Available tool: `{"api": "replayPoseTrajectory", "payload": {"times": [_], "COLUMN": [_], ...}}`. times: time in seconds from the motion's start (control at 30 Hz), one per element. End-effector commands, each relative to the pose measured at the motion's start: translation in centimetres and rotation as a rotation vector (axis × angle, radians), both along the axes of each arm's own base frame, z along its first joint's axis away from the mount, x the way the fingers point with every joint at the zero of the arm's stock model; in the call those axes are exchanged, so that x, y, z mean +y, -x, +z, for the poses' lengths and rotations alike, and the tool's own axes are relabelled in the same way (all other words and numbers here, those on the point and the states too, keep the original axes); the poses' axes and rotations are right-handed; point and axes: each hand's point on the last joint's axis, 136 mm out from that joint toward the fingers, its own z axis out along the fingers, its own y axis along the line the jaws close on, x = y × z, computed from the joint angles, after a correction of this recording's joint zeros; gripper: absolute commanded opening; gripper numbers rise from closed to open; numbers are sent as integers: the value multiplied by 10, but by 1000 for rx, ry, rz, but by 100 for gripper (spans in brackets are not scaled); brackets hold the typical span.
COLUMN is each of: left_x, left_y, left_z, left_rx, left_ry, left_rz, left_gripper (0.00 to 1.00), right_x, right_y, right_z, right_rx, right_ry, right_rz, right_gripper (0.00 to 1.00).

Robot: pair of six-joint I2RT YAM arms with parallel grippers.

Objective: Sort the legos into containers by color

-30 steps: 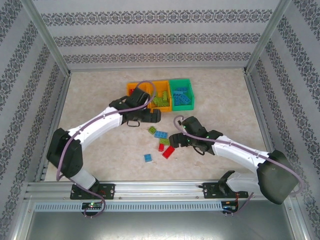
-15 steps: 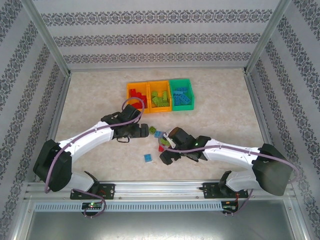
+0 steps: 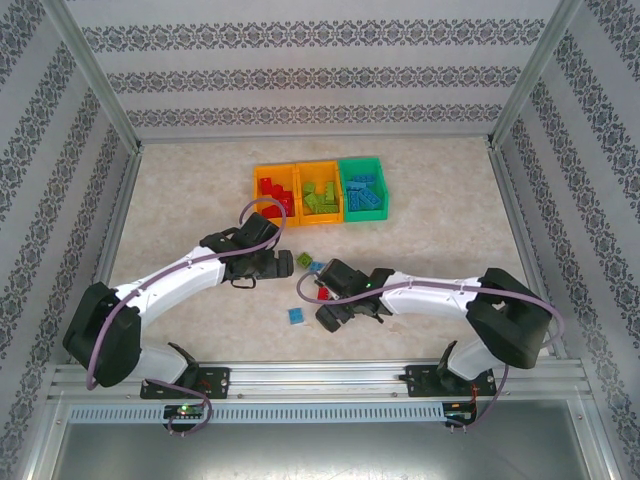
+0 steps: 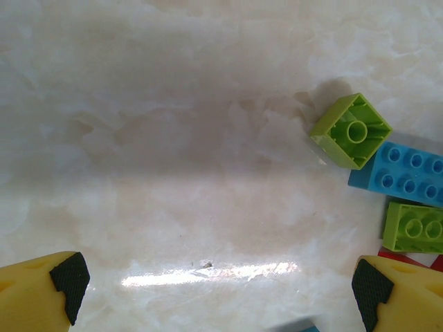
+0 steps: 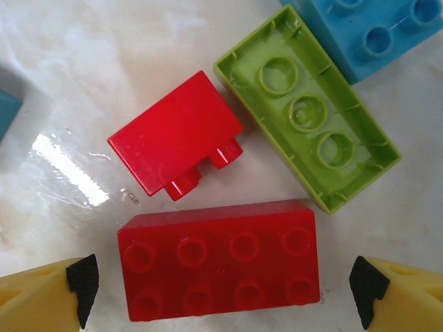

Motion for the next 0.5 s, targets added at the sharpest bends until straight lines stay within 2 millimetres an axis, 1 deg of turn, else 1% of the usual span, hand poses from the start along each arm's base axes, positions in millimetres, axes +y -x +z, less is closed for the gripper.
{"api": "replayPoseTrajectory", "payload": {"times": [0.0, 0.17, 0.23, 0.37, 0.47], "left_x": [9, 14, 17, 26, 31], "left_y": [4, 4, 5, 5, 5], "left_z": [0, 1, 1, 3, 1], "left_rx": [4, 2, 1, -7, -2], "left_ry": [-17, -23, -31, -46, -47], "left_rz": [31, 39, 44, 61, 77], "left_gripper": [99, 99, 99, 99, 99], "right_x": [2, 4, 4, 4, 2], "right_y": [-3, -1, -1, 0, 0], "right_z": [-2, -11, -11, -10, -6], "right_rx": [2, 30, 30, 25, 26], "right_ry": [46, 81, 93, 114, 117], "right_rz": [17, 25, 26, 28, 17], "right_gripper": [92, 84, 79, 63, 56]}}
